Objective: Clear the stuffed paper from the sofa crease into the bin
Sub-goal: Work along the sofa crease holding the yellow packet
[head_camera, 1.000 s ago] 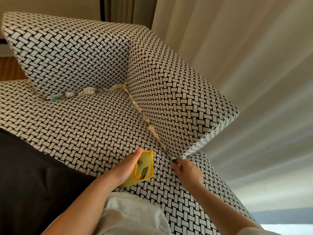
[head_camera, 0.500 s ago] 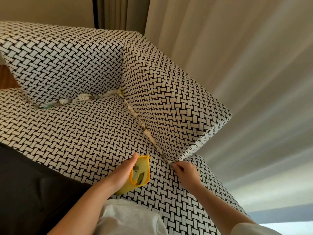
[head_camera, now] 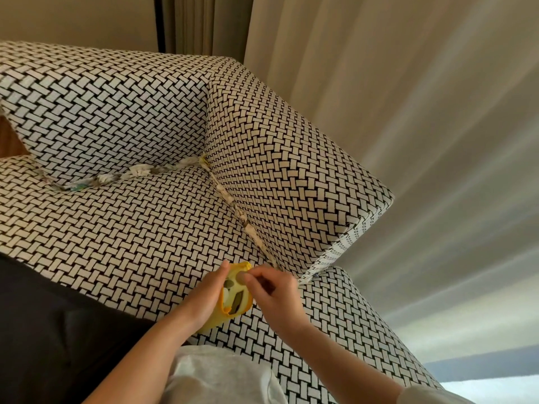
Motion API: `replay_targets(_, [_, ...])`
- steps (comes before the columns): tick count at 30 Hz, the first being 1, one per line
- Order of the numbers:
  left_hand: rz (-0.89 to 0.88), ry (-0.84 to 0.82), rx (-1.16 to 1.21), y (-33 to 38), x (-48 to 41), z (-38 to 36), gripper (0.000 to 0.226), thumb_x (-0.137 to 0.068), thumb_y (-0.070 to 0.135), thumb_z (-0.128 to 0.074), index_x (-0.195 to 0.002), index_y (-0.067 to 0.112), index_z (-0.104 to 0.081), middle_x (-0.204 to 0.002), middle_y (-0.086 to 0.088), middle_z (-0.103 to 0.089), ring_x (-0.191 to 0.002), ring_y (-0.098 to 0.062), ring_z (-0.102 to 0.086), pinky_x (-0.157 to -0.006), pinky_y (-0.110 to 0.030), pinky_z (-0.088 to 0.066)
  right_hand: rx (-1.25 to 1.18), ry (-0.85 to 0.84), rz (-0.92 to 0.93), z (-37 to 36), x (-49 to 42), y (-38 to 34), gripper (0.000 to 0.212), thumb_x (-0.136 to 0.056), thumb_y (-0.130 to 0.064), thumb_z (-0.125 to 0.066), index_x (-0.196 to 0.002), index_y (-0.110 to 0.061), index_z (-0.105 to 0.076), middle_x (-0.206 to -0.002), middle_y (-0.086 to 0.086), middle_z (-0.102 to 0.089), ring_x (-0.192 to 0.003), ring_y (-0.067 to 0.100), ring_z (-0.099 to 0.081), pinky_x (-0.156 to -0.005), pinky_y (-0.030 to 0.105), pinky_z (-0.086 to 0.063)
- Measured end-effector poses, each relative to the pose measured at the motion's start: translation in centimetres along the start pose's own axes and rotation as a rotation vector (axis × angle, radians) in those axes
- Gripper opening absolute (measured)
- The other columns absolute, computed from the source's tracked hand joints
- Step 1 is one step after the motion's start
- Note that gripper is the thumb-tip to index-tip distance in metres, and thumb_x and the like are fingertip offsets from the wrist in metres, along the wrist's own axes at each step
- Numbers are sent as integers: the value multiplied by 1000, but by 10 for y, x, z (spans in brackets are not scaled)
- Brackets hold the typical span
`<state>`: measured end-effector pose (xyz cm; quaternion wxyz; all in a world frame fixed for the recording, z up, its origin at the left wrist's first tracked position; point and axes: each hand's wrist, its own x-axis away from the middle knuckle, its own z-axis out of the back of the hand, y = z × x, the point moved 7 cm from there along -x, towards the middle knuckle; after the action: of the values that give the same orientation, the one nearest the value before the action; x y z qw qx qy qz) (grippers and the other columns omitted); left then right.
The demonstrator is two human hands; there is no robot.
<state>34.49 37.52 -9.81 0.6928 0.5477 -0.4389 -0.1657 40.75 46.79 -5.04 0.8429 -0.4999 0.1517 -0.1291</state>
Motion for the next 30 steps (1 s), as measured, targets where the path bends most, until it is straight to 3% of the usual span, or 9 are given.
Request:
replay_targets(2, [-42,33,11,9,5,3,71,-80,60,-13,-99,14,-63,-104,-18,-67,-102,-30,-60,-90,-36,-44,80,-50,62,-6,0,-7,23,-86,-30,-58,-83,-11,-71,-64,-12,-58,-52,3,-48,-50,12,-37])
replay_targets(5, [-80,96,-28,14,9,8,60,-89,53,-9,-89,19,-59,-101,-18,-65,-90,-22,-60,-77,-25,-42,146,-71,57,-10,-1,-7,23,-88,-30,-58,-86,-13,-72,-67,-8,-61,-54,4,-49,-51,14,-39])
replay_targets(9, [-83,118,-60,13,8,9,71,-94,49,-9,-105,2,-61,-104,-25,-64,-91,-26,-59,-71,-22,-41,184,-98,47,-17,-2,-4,23,-94,-22,-52,-82,-11,-67,-61,-6,-56,-49,6,-42,-48,15,-34])
replay_targets(13, [-45,123,-52,6,3,11,59,-94,51,-7,-99,16,-55,-102,-18,-63,-83,-16,-56,-63,-16,-40,153,39,24,0,-2,5,18,-95,-14,-47,-84,-10,-60,-55,-12,-44,-44,6,-38,-42,20,-29])
replay_targets(16, [15,161,-82,0,3,14,60,-93,54,-7,-109,16,-50,-103,-10,-58,-83,-11,-51,-59,-19,-35,416,72,-82,16,-6,30,21,-97,-15,-43,-87,-11,-62,-51,-13,-41,-38,6,-38,-41,13,-25])
replay_targets(20, [28,168,-134,-7,1,17,62,-88,61,-8,-107,16,-46,-103,-10,-53,-86,-16,-48,-65,-22,-34,841,-67,-244,34,-4,65,27,-99,-22,-36,-118,-19,-55,-78,-5,-62,-54,5,-48,-45,10,-27])
replay_targets(24, [7,174,-170,-7,-2,18,73,-79,67,-8,-103,12,-49,-102,-17,-56,-96,-29,-55,-83,-35,-42,1067,-228,-336,32,0,85,27,-100,-17,-36,-126,-16,-44,-103,2,-64,-80,15,-59,-56,16,-41])
replay_targets(27, [-1,158,-154,-5,-1,17,62,-76,67,-9,-91,19,-45,-97,-12,-53,-90,-23,-52,-76,-29,-39,1142,-275,-342,29,-2,92,27,-100,-15,-37,-126,-13,-41,-106,4,-62,-87,16,-61,-70,22,-50])
replay_targets(30, [-6,133,-125,-3,-1,14,55,-77,66,-9,-84,23,-44,-93,-11,-50,-86,-21,-49,-73,-26,-38,1167,-283,-346,27,-5,94,26,-99,-15,-38,-125,-12,-43,-106,4,-62,-79,13,-52,-65,19,-43])
